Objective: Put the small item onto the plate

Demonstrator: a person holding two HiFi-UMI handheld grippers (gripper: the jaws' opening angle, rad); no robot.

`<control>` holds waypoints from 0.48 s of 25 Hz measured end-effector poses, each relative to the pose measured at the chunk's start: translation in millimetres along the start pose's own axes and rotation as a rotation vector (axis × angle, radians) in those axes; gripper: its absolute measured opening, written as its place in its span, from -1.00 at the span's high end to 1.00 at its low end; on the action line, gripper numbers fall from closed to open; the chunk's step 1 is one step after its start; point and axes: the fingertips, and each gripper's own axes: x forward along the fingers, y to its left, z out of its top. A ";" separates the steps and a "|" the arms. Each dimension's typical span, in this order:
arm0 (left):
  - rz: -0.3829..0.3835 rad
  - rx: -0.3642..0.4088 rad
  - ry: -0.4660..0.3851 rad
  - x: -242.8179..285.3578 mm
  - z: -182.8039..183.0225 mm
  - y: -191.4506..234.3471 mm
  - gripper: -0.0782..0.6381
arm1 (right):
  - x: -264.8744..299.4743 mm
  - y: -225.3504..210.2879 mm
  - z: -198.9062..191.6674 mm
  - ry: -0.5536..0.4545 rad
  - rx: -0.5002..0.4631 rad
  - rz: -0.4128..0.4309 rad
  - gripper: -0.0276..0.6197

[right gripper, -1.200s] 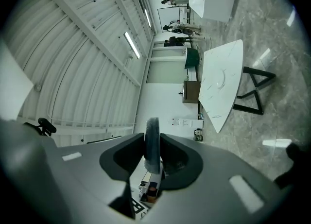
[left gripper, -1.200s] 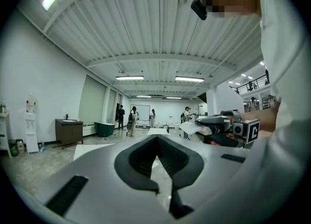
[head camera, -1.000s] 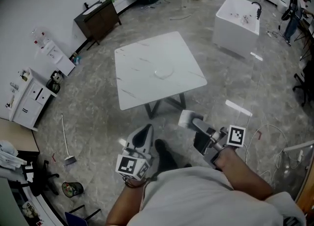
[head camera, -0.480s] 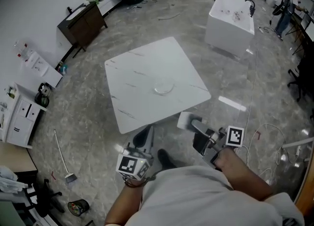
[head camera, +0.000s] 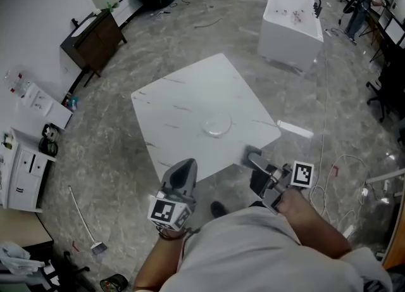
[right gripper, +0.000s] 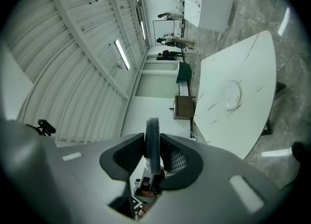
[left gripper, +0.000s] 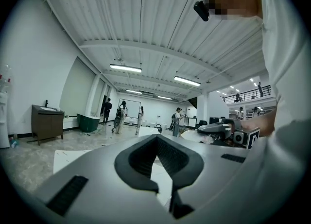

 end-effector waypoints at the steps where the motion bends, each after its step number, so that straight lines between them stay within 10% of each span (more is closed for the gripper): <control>1: -0.001 -0.002 0.000 3.6 2.9 4.2 0.76 | 6.0 -2.3 2.1 0.001 0.003 -0.005 0.61; 12: 0.072 0.003 0.027 54.4 0.1 37.4 0.76 | 63.4 -55.9 69.5 0.114 -0.028 -0.061 0.61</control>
